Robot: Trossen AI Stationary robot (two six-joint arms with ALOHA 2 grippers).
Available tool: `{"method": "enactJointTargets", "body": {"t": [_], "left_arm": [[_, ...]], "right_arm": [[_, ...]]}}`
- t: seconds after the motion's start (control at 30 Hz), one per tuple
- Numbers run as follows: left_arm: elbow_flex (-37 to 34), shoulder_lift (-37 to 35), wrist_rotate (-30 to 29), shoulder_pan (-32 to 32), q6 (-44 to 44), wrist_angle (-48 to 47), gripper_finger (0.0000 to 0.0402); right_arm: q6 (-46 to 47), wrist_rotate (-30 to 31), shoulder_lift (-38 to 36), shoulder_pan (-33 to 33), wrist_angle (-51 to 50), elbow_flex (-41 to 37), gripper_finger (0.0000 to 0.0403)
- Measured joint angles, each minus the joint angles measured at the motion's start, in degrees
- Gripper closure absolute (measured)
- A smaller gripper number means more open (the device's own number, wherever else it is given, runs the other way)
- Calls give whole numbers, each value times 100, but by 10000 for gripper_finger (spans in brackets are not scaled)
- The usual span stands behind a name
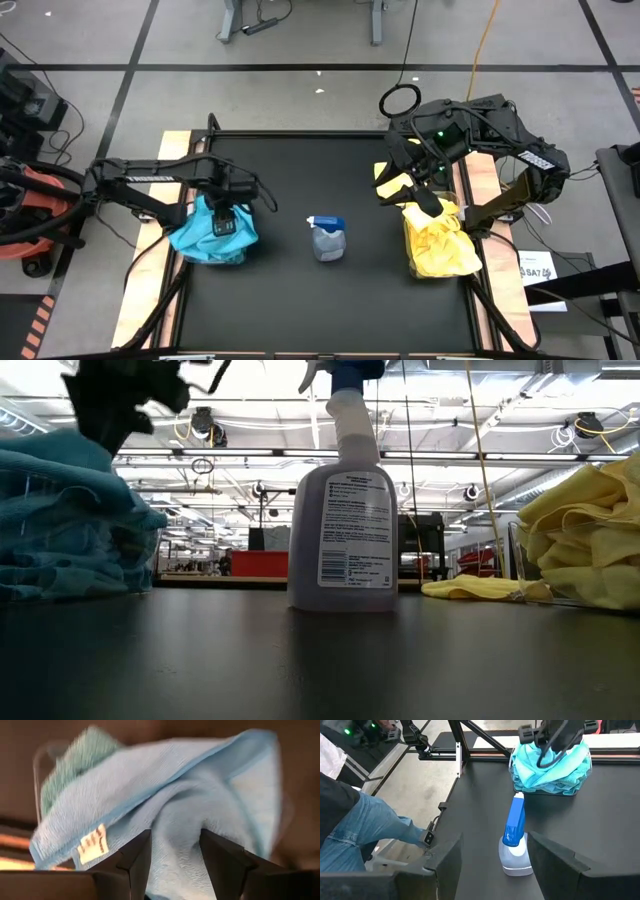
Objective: Sort microfiber towel by color & place in baskets
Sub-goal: Put the blue microfiber cloth into the left transparent bin, then put the yellow microfiber cloth into the right transparent bin
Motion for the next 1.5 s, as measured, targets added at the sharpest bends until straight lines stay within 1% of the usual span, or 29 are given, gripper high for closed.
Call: {"method": "enactJointTargets", "body": {"t": [0.23, 0.33, 0.4, 0.6, 0.73, 0.83, 1.03, 1.2, 1.37, 1.5], "left_arm": [[-946, 0, -186, 0, -708, 342, 227], [-1288, 0, -360, 0, -969, 551, 227], [-1501, 2, -458, 0, -1026, 685, 227], [-2058, -1, -465, 0, -1174, 1476, 227], [-2181, -2, -478, 0, -1179, 1672, 227], [-2131, -2, -480, 2, -1179, 1595, 227], [-1761, -3, -407, 0, -1175, 880, 227], [-1196, -109, -128, -2, -1177, 566, 226], [-474, -240, -24, -2, -1256, 489, 226], [124, -332, -18, -2, -1330, 456, 226]], "right_arm": [[-57, -2, 0, 0, 0, 0, 191], [-120, -4, 0, 0, 0, 0, 191], [-156, -4, 0, 0, 0, 0, 191], [-186, -7, 0, 0, 22, 0, 191], [-175, -7, 0, 0, 28, 0, 191], [-157, -9, 0, 0, 28, 0, 191], [-144, -11, 0, 0, 28, 0, 191], [-142, -13, 0, 0, 28, 0, 191], [-157, -13, 0, 0, -60, 0, 191], [-183, -10, 0, 0, -335, 0, 191]]}}
